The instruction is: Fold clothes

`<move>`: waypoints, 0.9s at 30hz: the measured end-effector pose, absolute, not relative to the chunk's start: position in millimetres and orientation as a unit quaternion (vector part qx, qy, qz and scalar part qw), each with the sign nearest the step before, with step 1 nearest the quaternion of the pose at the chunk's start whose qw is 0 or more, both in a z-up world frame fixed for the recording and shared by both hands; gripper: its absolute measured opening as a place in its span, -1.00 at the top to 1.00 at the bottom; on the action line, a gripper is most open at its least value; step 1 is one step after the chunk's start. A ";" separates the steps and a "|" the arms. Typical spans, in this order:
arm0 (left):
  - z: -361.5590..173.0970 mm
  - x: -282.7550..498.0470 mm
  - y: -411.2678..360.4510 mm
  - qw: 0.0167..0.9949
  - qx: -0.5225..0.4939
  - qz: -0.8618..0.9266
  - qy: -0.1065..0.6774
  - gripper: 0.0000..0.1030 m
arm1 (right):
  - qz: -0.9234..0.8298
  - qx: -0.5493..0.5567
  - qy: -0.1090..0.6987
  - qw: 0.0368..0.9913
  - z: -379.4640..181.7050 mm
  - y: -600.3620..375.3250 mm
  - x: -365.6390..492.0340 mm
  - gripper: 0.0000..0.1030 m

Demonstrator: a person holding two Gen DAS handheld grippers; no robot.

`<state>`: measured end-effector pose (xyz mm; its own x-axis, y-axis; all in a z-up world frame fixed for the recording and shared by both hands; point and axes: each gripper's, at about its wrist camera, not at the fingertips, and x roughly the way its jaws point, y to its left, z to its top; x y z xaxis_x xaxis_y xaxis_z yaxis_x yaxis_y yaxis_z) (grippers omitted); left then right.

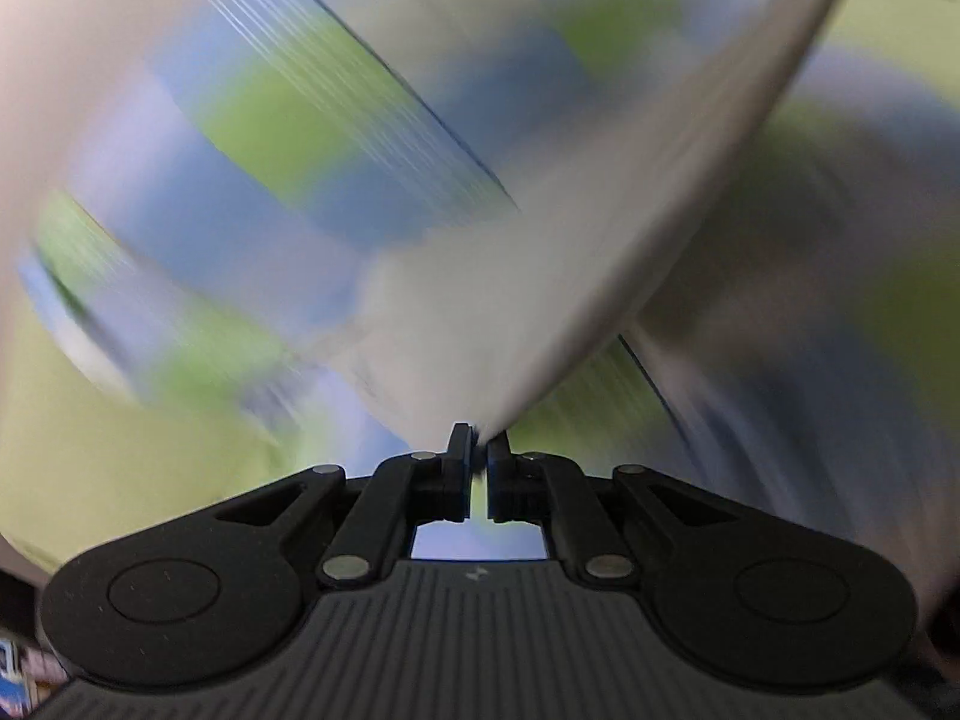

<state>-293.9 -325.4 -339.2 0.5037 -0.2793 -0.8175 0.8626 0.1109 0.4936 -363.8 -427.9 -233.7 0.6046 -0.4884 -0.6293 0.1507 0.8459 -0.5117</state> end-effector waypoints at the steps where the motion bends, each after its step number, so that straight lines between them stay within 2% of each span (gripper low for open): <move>1: -359.7 -300.7 -320.4 0.670 0.538 -0.411 0.304 0.67 | -0.175 -0.193 0.452 0.853 -267.2 -417.6 -371.1 1.00; 4: -368.7 -297.9 -307.7 0.659 0.533 -0.414 0.333 0.62 | -0.150 -0.144 0.602 0.771 -372.9 -388.7 -393.5 0.96; 6: -365.9 -279.2 -298.8 0.669 0.510 -0.404 0.359 0.53 | -0.150 -0.118 0.625 0.757 -391.8 -382.0 -396.7 0.91; 7: -363.8 -264.7 -298.0 0.679 0.495 -0.394 0.372 0.46 | -0.156 -0.102 0.620 0.762 -391.2 -380.8 -393.8 0.65; 9: -360.8 -228.8 -297.1 0.704 0.456 -0.366 0.403 0.45 | -0.162 -0.080 0.588 0.789 -380.3 -382.0 -379.6 0.30; 13: -357.4 -170.8 -298.3 0.758 0.350 -0.304 0.459 0.45 | -0.127 -0.060 0.534 0.834 -369.5 -380.2 -330.1 0.29; 16: -353.5 -152.3 -284.7 0.776 0.291 -0.281 0.485 0.45 | -0.038 -0.041 0.477 0.877 -364.4 -363.0 -274.5 0.29; 21: -353.9 -138.3 -254.2 0.785 0.218 -0.268 0.515 0.47 | 0.068 -0.035 0.418 0.905 -371.1 -320.1 -201.7 0.29; 24: -354.0 -141.6 -239.3 0.785 0.163 -0.263 0.536 0.43 | 0.078 -0.035 0.414 0.906 -385.5 -298.3 -151.9 0.26; 26: -356.8 -134.7 -235.7 0.782 0.128 -0.268 0.548 0.43 | 0.057 -0.028 0.442 0.895 -408.3 -295.0 -118.9 0.34; 27: -358.4 -132.0 -235.4 0.780 0.115 -0.272 0.552 0.43 | 0.047 -0.005 0.450 0.892 -415.3 -299.0 -114.8 0.76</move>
<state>-132.0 -235.4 -358.4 0.2425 -0.2967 -0.9237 0.5514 0.8255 -0.1204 -114.8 -299.0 -415.3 0.5913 0.0787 -0.8026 -0.0875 0.9956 0.0332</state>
